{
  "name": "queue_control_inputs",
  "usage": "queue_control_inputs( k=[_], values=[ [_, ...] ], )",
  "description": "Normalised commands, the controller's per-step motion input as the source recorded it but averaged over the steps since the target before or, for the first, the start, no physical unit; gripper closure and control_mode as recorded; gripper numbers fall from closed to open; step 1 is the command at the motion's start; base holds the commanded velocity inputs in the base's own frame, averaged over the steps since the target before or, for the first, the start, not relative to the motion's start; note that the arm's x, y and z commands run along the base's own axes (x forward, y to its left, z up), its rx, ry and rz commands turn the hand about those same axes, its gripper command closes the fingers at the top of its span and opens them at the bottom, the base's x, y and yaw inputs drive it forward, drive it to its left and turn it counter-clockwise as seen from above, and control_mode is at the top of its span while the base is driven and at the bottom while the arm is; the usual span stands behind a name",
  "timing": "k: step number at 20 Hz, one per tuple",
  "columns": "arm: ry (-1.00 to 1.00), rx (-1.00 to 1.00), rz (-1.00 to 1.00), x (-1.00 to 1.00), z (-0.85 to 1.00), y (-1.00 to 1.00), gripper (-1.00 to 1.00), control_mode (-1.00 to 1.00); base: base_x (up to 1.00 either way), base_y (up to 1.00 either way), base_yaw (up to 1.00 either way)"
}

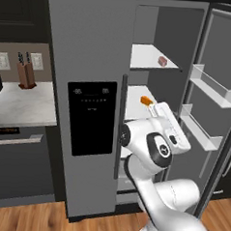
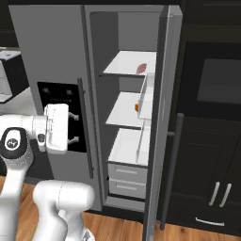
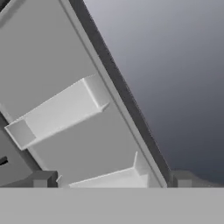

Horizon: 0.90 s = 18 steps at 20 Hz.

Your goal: Pick up the frozen steak from the freezer, place it on any shelf in the fridge, and close the fridge and freezer doors when done.

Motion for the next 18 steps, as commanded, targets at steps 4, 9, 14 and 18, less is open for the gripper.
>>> queue_control_inputs(
  k=[4, 9, 14, 18],
  values=[
    [0.03, 0.14, 0.30, -1.00, 0.01, -0.73, -1.00, -1.00, 0.00, 0.00, 0.00],
    [0.06, 0.16, 0.30, -1.00, 0.11, -0.82, -1.00, -1.00, 0.00, 0.00, 0.00],
    [0.06, 0.13, 0.38, -1.00, 0.03, -0.95, -1.00, -1.00, 0.00, 0.00, 0.00],
    [0.02, 0.10, 0.45, -1.00, 0.00, -1.00, -1.00, -1.00, 0.00, 0.00, 0.00]
  ],
)
